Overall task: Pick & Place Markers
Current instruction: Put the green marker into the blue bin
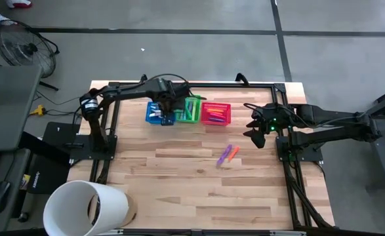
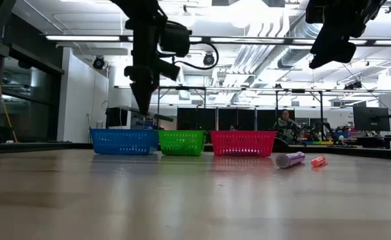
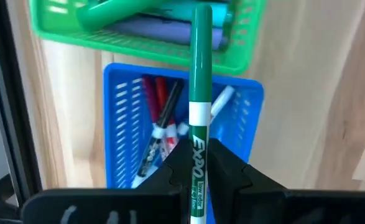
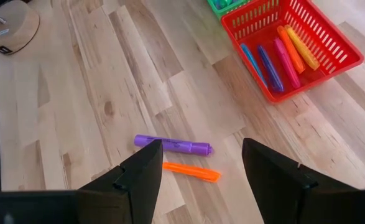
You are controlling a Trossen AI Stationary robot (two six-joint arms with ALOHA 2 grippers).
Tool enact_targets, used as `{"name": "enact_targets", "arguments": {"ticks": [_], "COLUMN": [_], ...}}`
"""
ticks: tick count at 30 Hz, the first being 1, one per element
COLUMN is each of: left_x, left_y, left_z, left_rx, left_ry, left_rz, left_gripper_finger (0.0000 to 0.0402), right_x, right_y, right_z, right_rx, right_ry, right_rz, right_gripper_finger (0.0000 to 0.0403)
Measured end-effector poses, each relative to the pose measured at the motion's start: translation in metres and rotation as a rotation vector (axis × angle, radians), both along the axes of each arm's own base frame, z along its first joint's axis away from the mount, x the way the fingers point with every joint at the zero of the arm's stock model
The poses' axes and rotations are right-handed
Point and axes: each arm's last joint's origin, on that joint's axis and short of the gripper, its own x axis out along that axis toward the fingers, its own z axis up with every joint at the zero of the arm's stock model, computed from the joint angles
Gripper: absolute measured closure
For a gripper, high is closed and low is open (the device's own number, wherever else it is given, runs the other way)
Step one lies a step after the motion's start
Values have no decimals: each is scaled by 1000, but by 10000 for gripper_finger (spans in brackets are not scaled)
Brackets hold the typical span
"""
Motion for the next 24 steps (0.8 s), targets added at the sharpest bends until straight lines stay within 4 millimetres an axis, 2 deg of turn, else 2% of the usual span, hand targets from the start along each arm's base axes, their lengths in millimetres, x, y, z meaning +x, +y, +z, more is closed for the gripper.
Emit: {"name": "enact_targets", "arguments": {"ticks": [10,14,24], "left_x": [-24,-29,-25], "left_y": [29,35,36], "left_z": [-1,-1,-6], "left_rx": [-36,-46,-72], "left_ry": [90,109,98], "left_rz": [52,65,8], "left_gripper_finger": [383,383,384], "right_x": [0,0,0], "right_y": [0,0,-1], "right_z": [0,0,0], "right_rx": [0,0,-17], "right_ry": [0,0,2], "right_rz": [0,0,-13], "right_gripper_finger": [194,194,194]}}
